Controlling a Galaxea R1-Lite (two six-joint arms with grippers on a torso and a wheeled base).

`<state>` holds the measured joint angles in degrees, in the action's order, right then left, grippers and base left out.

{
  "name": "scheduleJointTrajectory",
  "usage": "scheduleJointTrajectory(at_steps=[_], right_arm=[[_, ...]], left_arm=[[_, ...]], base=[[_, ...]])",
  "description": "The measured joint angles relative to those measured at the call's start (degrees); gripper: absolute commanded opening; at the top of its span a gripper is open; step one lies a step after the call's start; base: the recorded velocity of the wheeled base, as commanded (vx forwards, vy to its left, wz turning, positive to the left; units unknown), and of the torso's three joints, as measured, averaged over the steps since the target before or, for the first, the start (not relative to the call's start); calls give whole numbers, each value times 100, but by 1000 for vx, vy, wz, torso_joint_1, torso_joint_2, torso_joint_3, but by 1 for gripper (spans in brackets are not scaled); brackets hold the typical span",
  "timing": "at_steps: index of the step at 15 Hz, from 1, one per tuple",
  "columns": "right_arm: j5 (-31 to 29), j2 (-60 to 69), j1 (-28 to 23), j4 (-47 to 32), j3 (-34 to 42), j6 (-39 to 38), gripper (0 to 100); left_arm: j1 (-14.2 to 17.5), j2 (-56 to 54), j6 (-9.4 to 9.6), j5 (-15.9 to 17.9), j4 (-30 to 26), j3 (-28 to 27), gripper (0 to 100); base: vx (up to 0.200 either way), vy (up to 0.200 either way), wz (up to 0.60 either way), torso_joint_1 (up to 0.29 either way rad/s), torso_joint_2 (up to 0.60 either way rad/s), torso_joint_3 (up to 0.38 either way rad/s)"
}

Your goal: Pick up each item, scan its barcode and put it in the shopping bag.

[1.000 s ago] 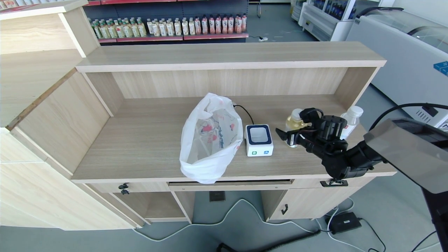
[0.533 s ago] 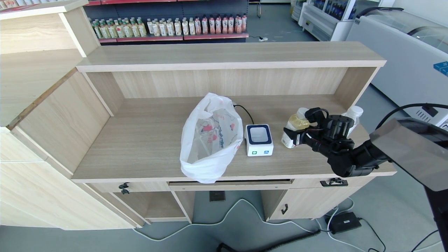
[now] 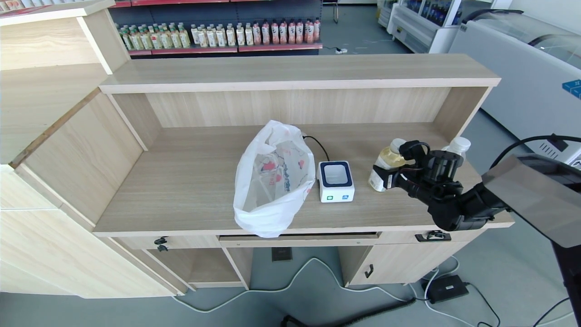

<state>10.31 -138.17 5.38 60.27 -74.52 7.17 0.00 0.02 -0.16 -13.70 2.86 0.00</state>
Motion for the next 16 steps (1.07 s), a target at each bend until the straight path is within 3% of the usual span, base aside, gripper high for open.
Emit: scheduleJointTrajectory(at_steps=[4,9,12,16], right_arm=[[518,564,-15,-148,532,-104,0],[1256,2224,-39,-1476,667,-1581,0],[2406,3384,-180,-2242,774,-2651,0],[4330,4845,-312,-2470,1488,-3539,0]], left_arm=[[0,0,0,-1,0,0,100],[0,0,0,-1,0,0,100],[0,0,0,-1,0,0,100],[0,0,0,0,2,0,100]], base=[[0,0,0,0,0,0],[0,0,0,0,0,0],[0,0,0,0,0,0],[0,0,0,0,0,0]])
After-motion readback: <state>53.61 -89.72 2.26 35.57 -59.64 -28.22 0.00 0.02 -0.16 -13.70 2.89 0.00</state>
